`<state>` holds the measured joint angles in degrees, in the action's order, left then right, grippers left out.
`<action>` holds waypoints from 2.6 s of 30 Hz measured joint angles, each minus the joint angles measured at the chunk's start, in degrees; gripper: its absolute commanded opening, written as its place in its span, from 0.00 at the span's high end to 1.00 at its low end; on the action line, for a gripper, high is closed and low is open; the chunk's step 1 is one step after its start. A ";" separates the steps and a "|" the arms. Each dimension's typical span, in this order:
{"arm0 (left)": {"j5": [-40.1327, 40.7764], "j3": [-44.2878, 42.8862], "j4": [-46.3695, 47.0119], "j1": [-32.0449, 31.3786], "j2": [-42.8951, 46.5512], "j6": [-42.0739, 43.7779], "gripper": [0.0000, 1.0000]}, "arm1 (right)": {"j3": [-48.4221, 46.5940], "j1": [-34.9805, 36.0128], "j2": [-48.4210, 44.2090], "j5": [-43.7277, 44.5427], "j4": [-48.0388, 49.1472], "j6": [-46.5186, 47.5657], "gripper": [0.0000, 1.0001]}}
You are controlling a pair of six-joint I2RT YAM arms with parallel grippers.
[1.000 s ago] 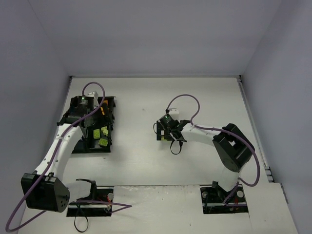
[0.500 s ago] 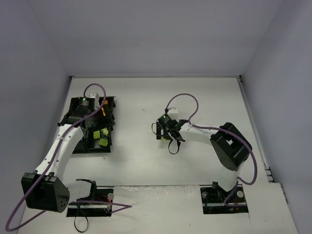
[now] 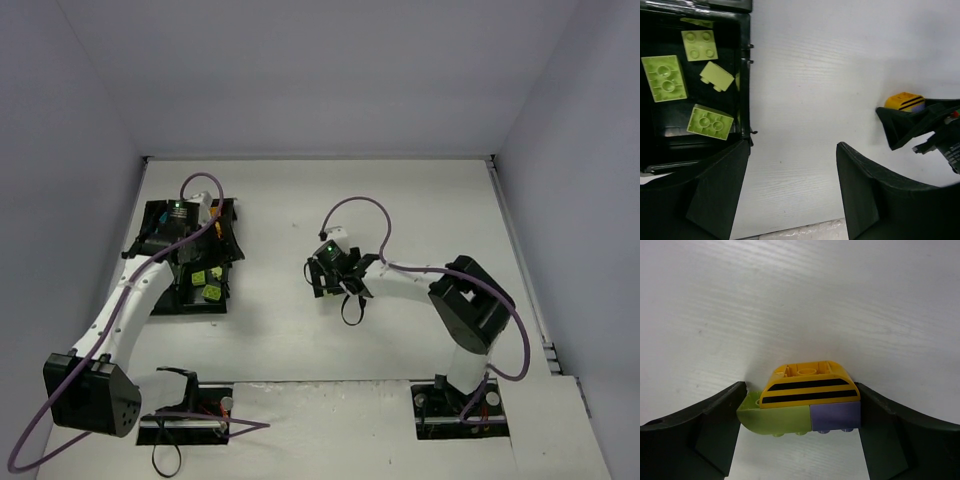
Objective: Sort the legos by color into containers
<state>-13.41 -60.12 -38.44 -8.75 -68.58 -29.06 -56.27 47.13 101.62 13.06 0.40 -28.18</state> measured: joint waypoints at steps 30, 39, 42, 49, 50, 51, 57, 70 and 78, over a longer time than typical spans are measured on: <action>-26.69 -7.78 12.41 -23.06 -9.51 -8.96 0.36 | 7.69 4.28 -32.96 -24.44 8.33 35.80 1.00; -26.71 -7.91 13.27 -24.63 -12.24 -10.23 0.51 | 7.41 4.28 -34.03 -24.50 8.11 35.98 1.00; -26.88 -7.93 13.99 -24.63 -12.24 -10.43 0.51 | 7.41 4.28 -34.23 -24.48 8.07 35.98 1.00; -26.64 -7.93 14.80 -24.72 -12.24 -10.54 0.50 | 7.41 4.28 -34.47 -24.48 8.00 36.00 1.00; -26.53 -8.02 14.78 -24.72 -12.24 -10.56 0.51 | 7.41 4.28 -34.47 -24.48 7.98 35.98 1.00; -26.34 -8.07 14.84 -24.72 -12.24 -10.58 0.53 | 7.41 4.28 -34.47 -24.48 7.98 35.98 1.00; -26.21 -8.59 15.21 -24.79 -12.24 -10.78 0.60 | 7.43 4.28 -34.47 -24.46 8.00 36.00 1.00; -26.97 -8.68 15.19 -24.61 -12.24 -10.54 0.88 | 8.17 4.28 -34.88 -24.72 8.50 35.91 0.99; -27.96 -8.68 14.14 -23.52 -12.02 -10.12 0.94 | 10.08 4.28 -35.01 -24.94 11.89 35.76 1.00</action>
<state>-41.36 -68.79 -24.29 -32.27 -80.60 -39.18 -46.19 51.42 66.61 -11.88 12.29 7.57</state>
